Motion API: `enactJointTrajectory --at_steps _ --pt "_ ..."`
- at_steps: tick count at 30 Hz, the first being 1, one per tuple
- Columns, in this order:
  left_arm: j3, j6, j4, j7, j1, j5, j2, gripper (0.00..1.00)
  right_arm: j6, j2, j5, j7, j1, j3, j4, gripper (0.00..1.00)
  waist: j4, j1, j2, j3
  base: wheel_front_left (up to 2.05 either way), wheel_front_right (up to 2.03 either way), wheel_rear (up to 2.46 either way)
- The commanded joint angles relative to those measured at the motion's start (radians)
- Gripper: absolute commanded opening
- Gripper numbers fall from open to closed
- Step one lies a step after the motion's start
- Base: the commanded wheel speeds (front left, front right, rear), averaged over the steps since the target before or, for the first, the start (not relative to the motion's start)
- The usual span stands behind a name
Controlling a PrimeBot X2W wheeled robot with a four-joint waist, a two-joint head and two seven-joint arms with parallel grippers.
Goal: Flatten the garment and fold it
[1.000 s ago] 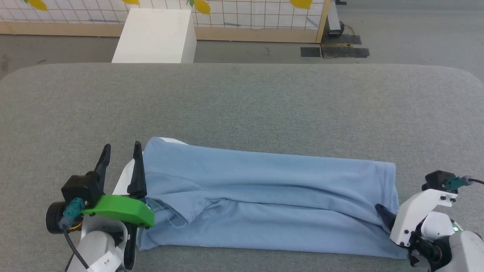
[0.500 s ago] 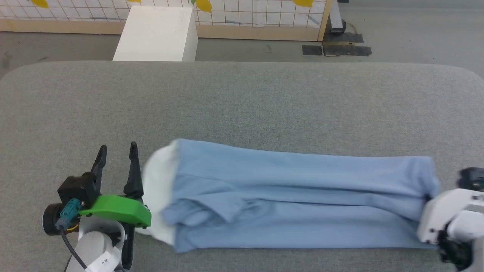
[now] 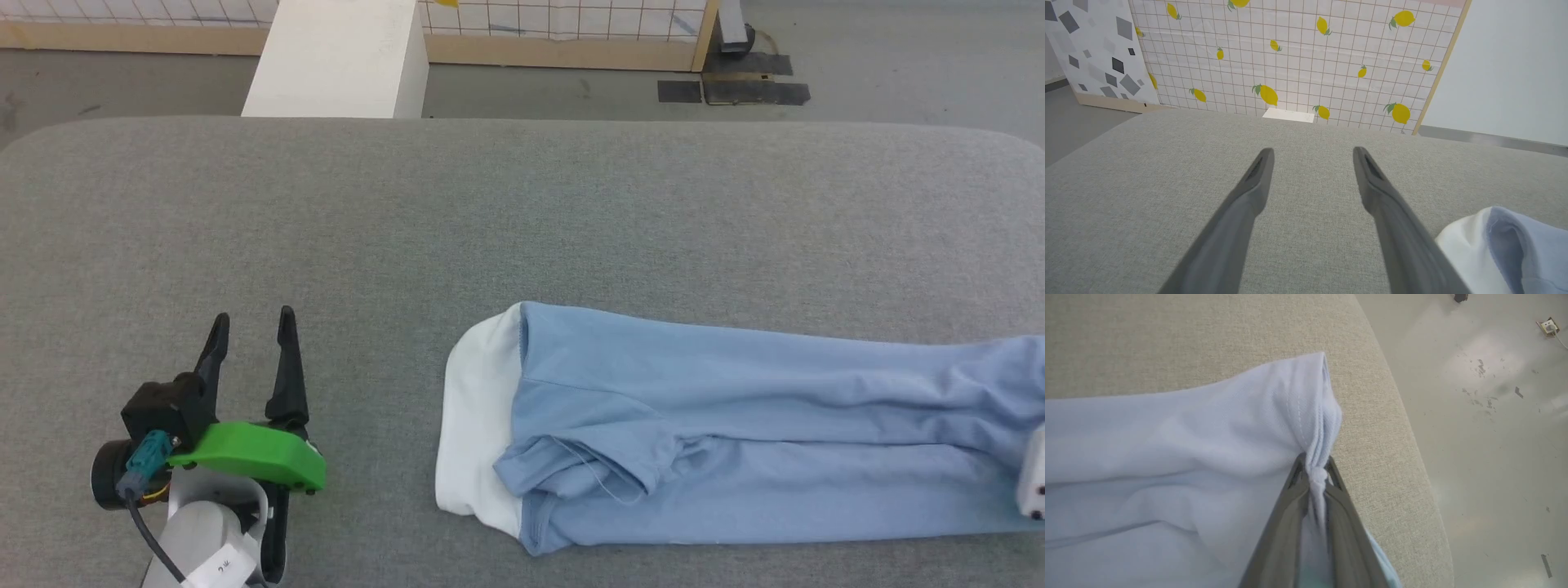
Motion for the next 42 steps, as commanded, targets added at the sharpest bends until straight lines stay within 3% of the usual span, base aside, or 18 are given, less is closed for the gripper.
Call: enactJointTrajectory --at_steps 1,4,13,17,22,26,34,35,36,37,42 --pt "0.004 -0.005 0.004 -0.005 -0.011 0.016 -0.007 1.00 -0.002 -0.004 0.016 0.013 0.002 0.029 -0.020 0.00 0.002 0.0000 -0.0001 -0.002 0.00 0.00 0.00" --pt "0.007 -0.011 0.011 -0.005 -0.009 0.021 -0.011 1.00 -0.002 -0.013 0.066 0.064 0.039 0.132 -0.106 0.00 0.006 0.0000 -0.0001 -0.009 0.00 0.00 0.00" --pt "0.006 -0.024 0.029 -0.005 -0.007 0.036 -0.022 1.00 -0.002 -0.037 0.197 0.316 0.137 0.514 -0.617 0.00 0.018 0.0000 -0.0001 -0.024 0.00 0.00 0.00" --pt "0.001 -0.029 0.032 -0.005 -0.018 0.040 -0.029 1.00 -0.002 -0.046 0.189 0.343 0.081 0.702 -0.703 0.00 0.034 0.0000 -0.0001 -0.013 0.00 0.00 0.00" --pt "-0.007 -0.036 0.030 -0.005 -0.036 0.045 -0.035 1.00 -0.002 -0.006 0.175 0.312 -0.037 0.891 -0.631 0.00 0.059 0.0000 -0.0001 0.013 0.00 0.00 0.00" --pt "-0.014 -0.041 0.030 -0.005 -0.061 0.047 -0.042 1.00 -0.002 0.056 0.172 0.264 -0.123 0.997 -0.491 0.00 0.087 0.0000 -0.0001 0.043 0.00 0.00 0.00" --pt "-0.018 -0.048 0.029 -0.005 -0.103 0.052 -0.059 1.00 -0.002 0.126 0.199 0.192 -0.251 1.098 -0.177 0.00 0.126 0.0000 -0.0001 0.100 0.00 0.00 0.00" --pt "-0.015 -0.050 0.028 -0.005 -0.109 0.054 -0.064 1.00 -0.002 0.135 0.220 0.185 -0.277 1.100 -0.087 0.20 0.131 0.0000 -0.0001 0.114 0.00 0.00 0.00" --pt "-0.013 -0.051 0.028 -0.005 -0.111 0.054 -0.065 1.00 -0.002 0.136 0.231 0.183 -0.285 1.098 -0.058 0.69 0.132 0.0000 -0.0001 0.118 0.00 0.00 0.00" --pt "-0.013 -0.051 0.029 -0.005 -0.112 0.055 -0.066 1.00 -0.002 0.137 0.240 0.177 -0.292 1.100 -0.040 1.00 0.132 0.0000 -0.0001 0.120 0.00 0.00 0.00" --pt "-0.006 -0.054 0.034 -0.005 -0.110 0.059 -0.073 1.00 -0.002 0.138 0.363 0.111 -0.303 1.107 -0.037 1.00 0.121 0.0000 -0.0001 0.113 0.00 0.00 0.00"
